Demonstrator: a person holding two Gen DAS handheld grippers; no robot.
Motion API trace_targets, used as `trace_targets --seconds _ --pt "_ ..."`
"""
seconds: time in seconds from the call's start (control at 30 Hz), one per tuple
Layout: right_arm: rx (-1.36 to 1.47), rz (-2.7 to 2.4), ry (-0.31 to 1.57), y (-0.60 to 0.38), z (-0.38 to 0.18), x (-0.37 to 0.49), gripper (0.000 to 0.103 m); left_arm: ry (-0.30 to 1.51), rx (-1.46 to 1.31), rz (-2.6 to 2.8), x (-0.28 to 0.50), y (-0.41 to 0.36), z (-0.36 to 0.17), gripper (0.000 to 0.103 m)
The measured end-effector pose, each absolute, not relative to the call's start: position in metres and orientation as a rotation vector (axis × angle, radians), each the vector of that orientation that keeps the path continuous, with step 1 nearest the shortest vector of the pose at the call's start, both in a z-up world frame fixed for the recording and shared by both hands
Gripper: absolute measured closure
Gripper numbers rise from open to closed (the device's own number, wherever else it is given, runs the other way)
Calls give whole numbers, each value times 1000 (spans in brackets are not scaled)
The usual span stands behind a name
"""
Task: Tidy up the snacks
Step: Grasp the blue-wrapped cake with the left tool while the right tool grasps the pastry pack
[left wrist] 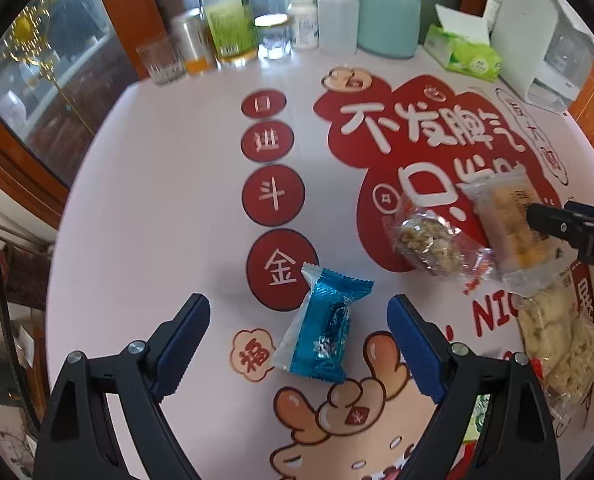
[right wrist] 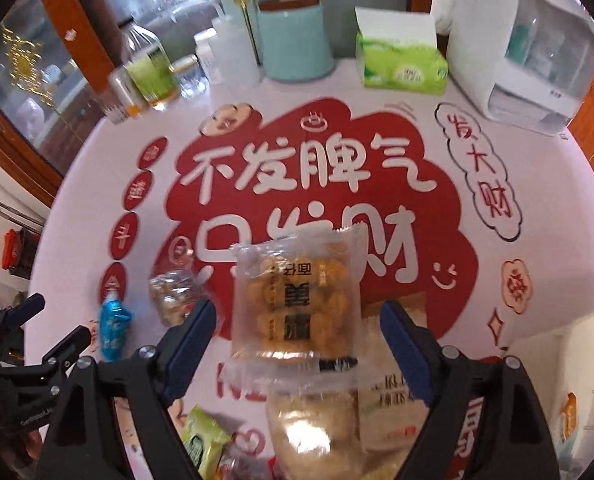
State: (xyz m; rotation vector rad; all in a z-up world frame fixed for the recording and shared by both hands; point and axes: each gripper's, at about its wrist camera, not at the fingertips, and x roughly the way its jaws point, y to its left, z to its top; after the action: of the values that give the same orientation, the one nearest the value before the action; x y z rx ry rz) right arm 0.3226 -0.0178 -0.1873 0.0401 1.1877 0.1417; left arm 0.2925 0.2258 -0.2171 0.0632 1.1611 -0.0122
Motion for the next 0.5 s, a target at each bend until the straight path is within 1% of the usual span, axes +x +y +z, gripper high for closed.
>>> trace_targets --seconds 0.2,0.3,0.4,0.43,0.47,0.5 --pt "12 147 1238 -10 -217 334 15 1207 51 -21 301 225 -243 13" --pt "38 165 1264 -9 -228 337 14 1228 44 -23 304 224 -251 16" --pt "-5 143 1286 -3 -237 340 13 1250 26 -29 305 225 -256 25" --pt "-21 145 1293 -1 -240 340 14 1261 17 -30 305 225 -258 31" --pt "-33 147 1299 1 -242 341 14 1271 9 -29 305 226 -260 36" --pt "-48 144 1308 3 -246 341 16 1263 1 -25 305 227 -260 39"
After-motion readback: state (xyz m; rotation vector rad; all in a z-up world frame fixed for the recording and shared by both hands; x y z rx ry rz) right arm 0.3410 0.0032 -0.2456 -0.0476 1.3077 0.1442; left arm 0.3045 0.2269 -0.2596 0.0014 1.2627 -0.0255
